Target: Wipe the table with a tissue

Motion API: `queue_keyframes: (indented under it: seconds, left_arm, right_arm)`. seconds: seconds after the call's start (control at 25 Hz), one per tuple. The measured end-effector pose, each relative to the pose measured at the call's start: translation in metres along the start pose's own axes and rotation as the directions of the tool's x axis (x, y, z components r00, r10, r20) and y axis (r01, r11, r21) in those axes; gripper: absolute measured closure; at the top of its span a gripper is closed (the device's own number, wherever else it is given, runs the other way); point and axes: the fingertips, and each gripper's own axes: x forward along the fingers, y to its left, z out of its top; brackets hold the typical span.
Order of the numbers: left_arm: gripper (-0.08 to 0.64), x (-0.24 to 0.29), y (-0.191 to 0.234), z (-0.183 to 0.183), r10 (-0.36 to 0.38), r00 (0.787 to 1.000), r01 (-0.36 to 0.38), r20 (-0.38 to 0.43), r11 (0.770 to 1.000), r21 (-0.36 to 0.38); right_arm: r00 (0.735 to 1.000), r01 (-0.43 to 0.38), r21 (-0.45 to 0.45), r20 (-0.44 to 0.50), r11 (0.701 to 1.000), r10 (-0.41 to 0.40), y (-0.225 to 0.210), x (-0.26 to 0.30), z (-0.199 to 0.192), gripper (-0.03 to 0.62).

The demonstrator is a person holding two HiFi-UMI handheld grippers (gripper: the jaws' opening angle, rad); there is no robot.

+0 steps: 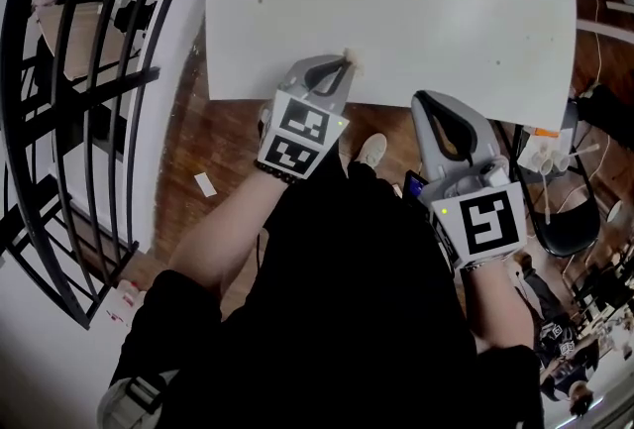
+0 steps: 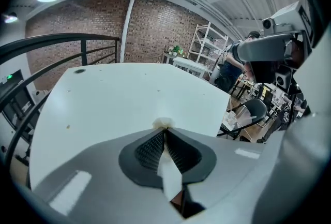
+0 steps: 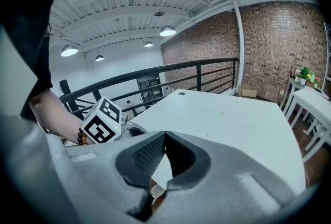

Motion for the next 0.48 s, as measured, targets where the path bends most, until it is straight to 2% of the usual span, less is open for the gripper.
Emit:
queue_keyframes:
  seconds: [0.24,0.48]
  left_arm:
    - [0.526,0.013,0.006,-0.007,-0.002,0.999,0.004,-0.048,0.999,0.038]
    - [0.526,0.016,0.010,-0.012,-0.017,0.997,0.020,-0.070,0.999,0.035]
  right_arm:
    - [1.000,0.005,0.019,-0.022,1.000,-0.005,-0.005,0.010,-0.003,0.600]
    - [0.999,0.007,0.031,-0.032,0.999,-0.006,-0.005,0.018,-0.003,0.601]
